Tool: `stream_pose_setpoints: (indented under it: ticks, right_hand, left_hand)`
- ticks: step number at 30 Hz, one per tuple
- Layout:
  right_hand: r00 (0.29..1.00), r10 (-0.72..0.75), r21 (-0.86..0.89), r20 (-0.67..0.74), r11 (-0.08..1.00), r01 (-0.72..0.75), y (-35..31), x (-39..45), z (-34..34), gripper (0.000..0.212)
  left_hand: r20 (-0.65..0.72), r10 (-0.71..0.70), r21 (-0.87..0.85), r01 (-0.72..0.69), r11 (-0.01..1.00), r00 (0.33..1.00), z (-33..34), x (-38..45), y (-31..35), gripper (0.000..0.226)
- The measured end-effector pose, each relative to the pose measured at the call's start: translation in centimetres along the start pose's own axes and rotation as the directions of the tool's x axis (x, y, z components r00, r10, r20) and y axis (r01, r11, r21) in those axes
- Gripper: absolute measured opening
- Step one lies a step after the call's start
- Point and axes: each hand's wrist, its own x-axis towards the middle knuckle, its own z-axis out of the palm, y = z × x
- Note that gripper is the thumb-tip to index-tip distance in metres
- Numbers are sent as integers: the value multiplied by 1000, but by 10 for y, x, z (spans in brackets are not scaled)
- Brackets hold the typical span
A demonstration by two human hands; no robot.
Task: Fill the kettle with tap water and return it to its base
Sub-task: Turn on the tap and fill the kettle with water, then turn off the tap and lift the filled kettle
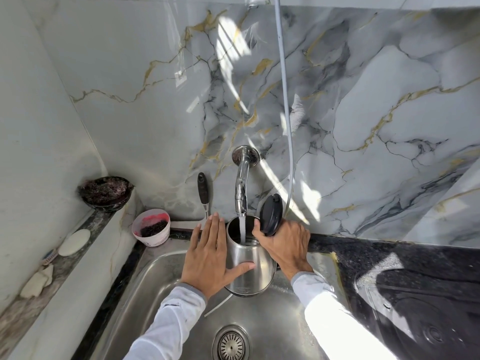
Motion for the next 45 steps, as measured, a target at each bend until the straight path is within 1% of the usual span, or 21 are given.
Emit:
stream_pose_setpoints:
  ticks: [4, 8, 11, 13, 15, 16, 17, 19, 20, 21, 23, 25, 27, 30, 32, 33, 35, 37, 39, 41, 45]
  right_hand:
    - [1000, -10, -5, -15, 1000, 10, -2, -1, -1, 50]
    - [1000, 13, -24, 8, 1000, -12, 0, 0, 1, 59]
    - [1000, 5, -22, 15, 1000, -5, -1, 1, 1, 55]
    - [1000, -1, -17, 22, 1000, 1, -1, 1, 0, 54]
    - [1000, 3, -15, 18, 1000, -2, -1, 1, 1, 55]
    - [1000, 4, -13, 13, 1000, -3, -2, 1, 0, 54]
    - [1000, 5, -14, 8, 1000, -5, -2, 1, 0, 53]
    - [1000, 14, -25, 3, 1000, -14, -3, 1, -1, 57]
    - [1000, 19, -32, -4, 999, -19, -3, 2, -2, 60]
    - [1000, 22, -36, -8, 999, -23, -4, 3, -2, 62]
    - [1000, 24, -35, -3, 999, -24, -6, 3, -3, 62]
    - [1000, 21, -32, 10, 999, -21, -7, 3, -4, 61]
    - [1000, 23, -34, 21, 999, -22, -7, 3, -4, 62]
    - [1000, 16, -28, 3, 999, -16, -9, 1, -5, 61]
    - [1000, 11, -27, -16, 1000, -12, -9, 1, -7, 61]
    - [1000, 7, -26, -23, 1000, -8, -8, 1, -8, 61]
    - [999, -1, -22, -32, 1000, 1, -7, -1, -11, 61]
    - [999, -1, -30, -32, 1000, 0, -4, -4, -15, 63]
    - [999, 1, -35, -32, 999, -2, 0, -6, -20, 64]
    - [1000, -2, -38, -29, 999, 1, 5, -11, -32, 62]
    - [999, -33, -56, -28, 998, 32, 21, -19, -60, 62]
  left_hand:
    - [-22, 5, -9, -5, 1000, 1000, 1, -1, 1, 126]
    - [-28, -6, -14, 6, 1000, 1000, 3, -1, 0, 126]
    - [1, -3, -38, 3, 999, 1000, 0, -2, 0, 125]
    - [30, -7, -92, 10, 996, 1000, -5, -2, 2, 120]
    - [13, -29, -231, 32, 972, 999, -17, 2, 2, 110]
    - [12, -58, -362, 59, 930, 998, -24, 6, 2, 103]
    - [35, -79, -515, 86, 853, 996, -34, 14, 2, 94]
    - [43, -101, -754, 99, 650, 994, -54, 34, 4, 72]
    - [35, -94, -833, 81, 547, 995, -61, 46, 5, 57]
    - [27, -84, -878, 64, 474, 996, -65, 56, 6, 40]
    - [12, -122, -899, 64, 433, 992, -65, 73, 6, 17]
    - [24, -187, -905, 101, 414, 982, -63, 82, 5, 16]
    - [17, -265, -885, 138, 444, 964, -65, 85, 11, 25]
    - [-34, -427, -771, 248, 586, 903, -70, 90, 24, 43]
    - [-50, -446, -713, 281, 642, 894, -68, 93, 28, 52]
    - [-69, -425, -707, 256, 660, 903, -67, 92, 27, 52]
    - [-132, -323, -674, 154, 722, 937, -66, 78, 19, 52]
    - [-177, -169, -531, 50, 846, 970, -64, 51, 14, 71]
    - [-160, -57, -312, 4, 950, 986, -56, 21, 12, 95]
    - [-80, 4, -149, -16, 989, 997, -47, -5, 16, 111]
    - [-10, 83, -56, -83, 995, 997, -33, -32, 40, 116]
